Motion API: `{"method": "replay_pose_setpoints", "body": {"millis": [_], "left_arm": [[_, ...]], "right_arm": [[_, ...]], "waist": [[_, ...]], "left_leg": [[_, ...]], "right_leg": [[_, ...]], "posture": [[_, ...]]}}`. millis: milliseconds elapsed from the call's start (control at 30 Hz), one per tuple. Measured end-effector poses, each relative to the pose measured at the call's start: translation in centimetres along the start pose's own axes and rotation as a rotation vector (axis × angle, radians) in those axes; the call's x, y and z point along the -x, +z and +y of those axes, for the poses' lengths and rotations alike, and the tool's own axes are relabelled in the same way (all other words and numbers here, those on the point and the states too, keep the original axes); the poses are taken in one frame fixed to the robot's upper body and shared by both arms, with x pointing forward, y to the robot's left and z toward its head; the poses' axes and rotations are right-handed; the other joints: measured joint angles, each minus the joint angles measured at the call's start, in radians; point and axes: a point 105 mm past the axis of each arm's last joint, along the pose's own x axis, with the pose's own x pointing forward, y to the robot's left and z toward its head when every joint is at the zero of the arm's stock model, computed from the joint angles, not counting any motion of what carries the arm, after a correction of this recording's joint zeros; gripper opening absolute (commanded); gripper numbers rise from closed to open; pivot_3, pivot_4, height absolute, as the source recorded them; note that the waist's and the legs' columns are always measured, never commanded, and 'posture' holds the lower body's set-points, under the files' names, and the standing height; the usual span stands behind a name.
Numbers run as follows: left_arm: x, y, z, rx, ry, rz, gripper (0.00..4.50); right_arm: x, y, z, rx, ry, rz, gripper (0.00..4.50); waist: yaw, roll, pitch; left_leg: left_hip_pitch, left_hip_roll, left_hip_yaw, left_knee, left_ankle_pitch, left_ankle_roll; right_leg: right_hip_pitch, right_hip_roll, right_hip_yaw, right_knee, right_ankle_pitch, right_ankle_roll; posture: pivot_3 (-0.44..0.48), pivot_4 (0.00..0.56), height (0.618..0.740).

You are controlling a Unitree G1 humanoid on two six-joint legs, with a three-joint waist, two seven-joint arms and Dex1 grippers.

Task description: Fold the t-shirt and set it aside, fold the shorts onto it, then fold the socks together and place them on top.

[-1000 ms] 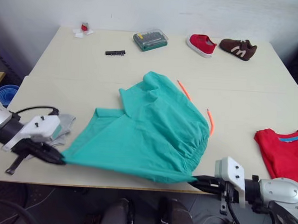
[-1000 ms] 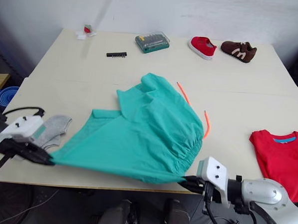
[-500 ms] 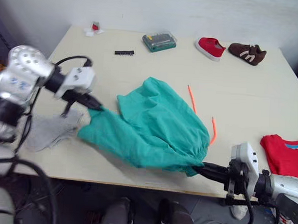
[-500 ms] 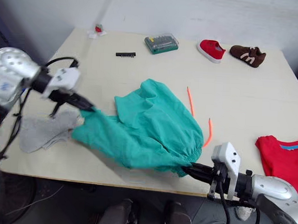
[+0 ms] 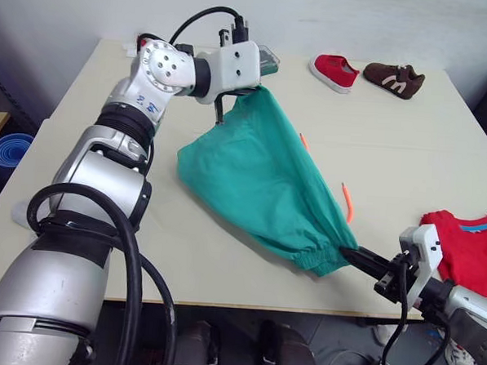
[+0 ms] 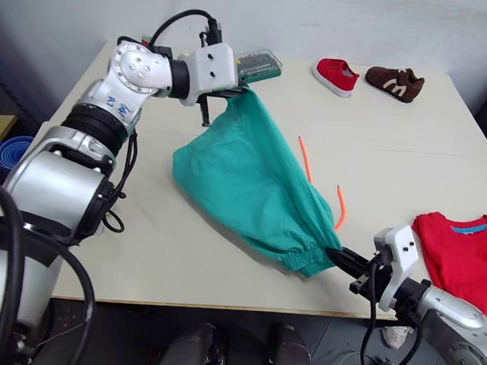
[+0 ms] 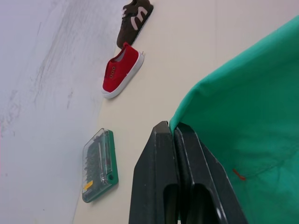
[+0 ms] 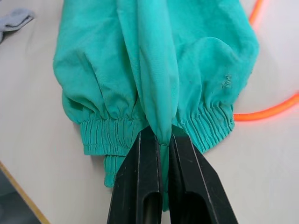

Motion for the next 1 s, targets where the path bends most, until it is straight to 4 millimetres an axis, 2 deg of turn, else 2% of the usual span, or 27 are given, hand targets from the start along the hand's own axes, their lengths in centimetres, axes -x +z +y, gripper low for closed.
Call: {"method": "replay_pose_setpoints", "body": {"millis": [67, 200, 300, 433, 567, 633, 733, 833, 933, 1000], "left_arm": [[-0.9, -0.5, -1.2, 0.012, -0.021, 0.024, 0.00], [-2.0, -1.8, -3.2, 0.044, -0.044, 0.078, 0.92], [-2.1, -2.4, -3.4, 0.053, -0.028, 0.102, 1.91], [-1.8, -2.6, -2.9, 0.068, -0.002, 0.099, 3.20], [0.2, -3.6, -1.1, 0.131, 0.079, 0.090, 4.43], [1.4, -4.0, -0.2, 0.169, 0.108, 0.070, 4.50], [3.1, -4.0, 0.8, 0.225, 0.117, 0.003, 4.50], [5.4, -3.5, 0.8, 0.228, 0.036, -0.105, 4.50], [6.9, -4.1, -1.1, 0.202, -0.095, -0.144, 4.50], [8.7, -6.1, -4.2, 0.162, -0.237, -0.104, 4.50]], "right_arm": [[-0.4, 0.3, -0.2, 0.018, -0.019, -0.011, 0.04], [-1.0, 1.0, -1.2, 0.027, -0.081, -0.045, 0.00], [-1.2, 1.4, -1.8, 0.031, -0.120, -0.055, 0.87], [-1.1, 1.6, -2.1, 0.040, -0.145, -0.061, 2.25], [-0.6, 1.6, -2.2, 0.075, -0.159, -0.034, 3.63], [-0.1, 2.3, -2.3, 0.141, -0.179, -0.031, 4.36], [0.4, 3.9, -2.1, 0.274, -0.193, -0.037, 4.44], [0.7, 5.3, -1.9, 0.414, -0.201, -0.029, 4.44], [1.0, 6.0, -0.9, 0.537, -0.166, -0.009, 4.44], [0.7, 5.7, 1.5, 0.628, -0.064, 0.020, 4.44]], "waist": [[0.000, 0.000, 0.000], [0.000, 0.000, 0.000], [0.000, 0.000, 0.000], [-0.001, 0.000, 0.000], [-0.001, 0.000, 0.000], [-0.002, 0.000, 0.000], [-0.002, 0.000, 0.000], [-0.006, 0.000, 0.000], [-0.008, 0.001, 0.000], [-0.013, 0.002, -0.001]], "left_leg": [[0.001, 0.001, 0.000, 0.000, -0.002, -0.004], [-0.001, 0.001, 0.000, 0.000, 0.001, -0.003], [-0.003, 0.001, 0.001, 0.000, 0.002, -0.004], [-0.002, 0.001, 0.002, 0.000, 0.002, -0.004], [-0.002, 0.001, 0.002, 0.000, 0.002, -0.004], [-0.002, 0.001, 0.003, 0.000, 0.002, -0.004], [-0.002, 0.001, 0.003, 0.000, 0.002, -0.004], [-0.001, 0.001, 0.004, 0.000, 0.002, -0.004], [0.000, 0.001, 0.004, 0.000, 0.002, -0.005], [0.001, 0.001, 0.005, 0.000, 0.003, -0.005]], "right_leg": [[0.000, 0.000, 0.002, 0.001, 0.000, -0.001], [-0.004, -0.001, 0.005, 0.006, -0.001, -0.003], [-0.007, 0.000, 0.004, 0.011, -0.001, -0.004], [-0.007, 0.001, 0.000, 0.010, -0.001, -0.004], [-0.007, 0.000, 0.000, 0.010, -0.001, -0.004], [-0.007, 0.001, 0.000, 0.011, -0.001, -0.004], [-0.007, 0.001, 0.000, 0.011, -0.001, -0.004], [-0.007, 0.002, 0.000, 0.012, -0.001, -0.004], [-0.006, 0.004, -0.001, 0.012, -0.002, -0.004], [-0.006, 0.003, 0.000, 0.013, -0.002, -0.006]], "posture": [[0.000, 0.150, 0.740], [0.000, 0.150, 0.740], [0.000, 0.150, 0.740], [0.000, 0.150, 0.740], [0.000, 0.150, 0.740], [0.000, 0.150, 0.740], [0.000, 0.150, 0.740], [0.000, 0.150, 0.740], [0.000, 0.150, 0.740], [0.000, 0.150, 0.740]]}}
